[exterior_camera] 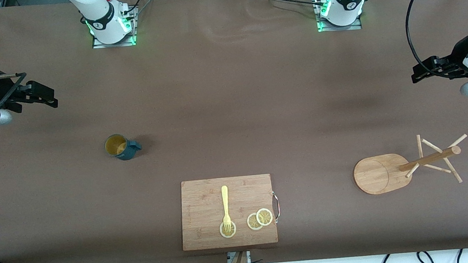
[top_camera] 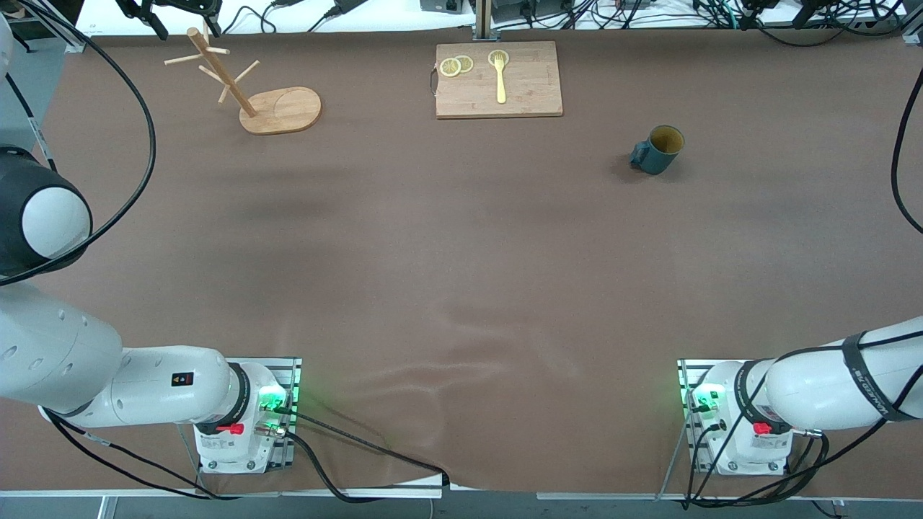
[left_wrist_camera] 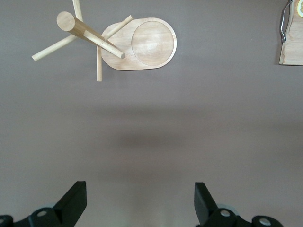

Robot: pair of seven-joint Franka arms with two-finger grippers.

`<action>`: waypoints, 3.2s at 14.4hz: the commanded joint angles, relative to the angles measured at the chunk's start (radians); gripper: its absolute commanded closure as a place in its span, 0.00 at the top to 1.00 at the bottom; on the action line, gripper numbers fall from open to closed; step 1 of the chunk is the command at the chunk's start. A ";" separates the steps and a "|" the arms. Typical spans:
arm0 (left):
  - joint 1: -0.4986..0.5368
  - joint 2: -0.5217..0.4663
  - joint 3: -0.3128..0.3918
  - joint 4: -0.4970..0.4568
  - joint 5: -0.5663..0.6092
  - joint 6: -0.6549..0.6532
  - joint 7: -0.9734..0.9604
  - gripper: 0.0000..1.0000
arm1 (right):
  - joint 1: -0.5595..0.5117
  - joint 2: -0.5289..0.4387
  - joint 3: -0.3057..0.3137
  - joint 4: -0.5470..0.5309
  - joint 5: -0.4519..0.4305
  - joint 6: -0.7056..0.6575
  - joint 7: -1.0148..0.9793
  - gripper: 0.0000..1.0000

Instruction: Pass cup and hang on rack

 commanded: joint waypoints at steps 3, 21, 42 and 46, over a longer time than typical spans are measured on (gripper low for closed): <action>-0.002 -0.004 0.000 0.000 0.003 -0.001 -0.004 1.00 | -0.015 0.005 0.015 0.021 -0.029 -0.018 -0.010 0.99; -0.011 0.007 -0.003 0.024 0.001 -0.001 -0.004 1.00 | -0.001 0.024 0.019 0.011 -0.058 -0.012 0.006 0.99; -0.005 -0.056 0.001 -0.059 0.001 0.003 0.001 1.00 | -0.007 0.128 0.012 -0.299 -0.066 0.396 -0.012 0.99; -0.005 -0.054 0.001 -0.059 0.001 0.001 0.002 1.00 | -0.004 0.208 0.014 -0.308 -0.066 0.459 -0.012 0.99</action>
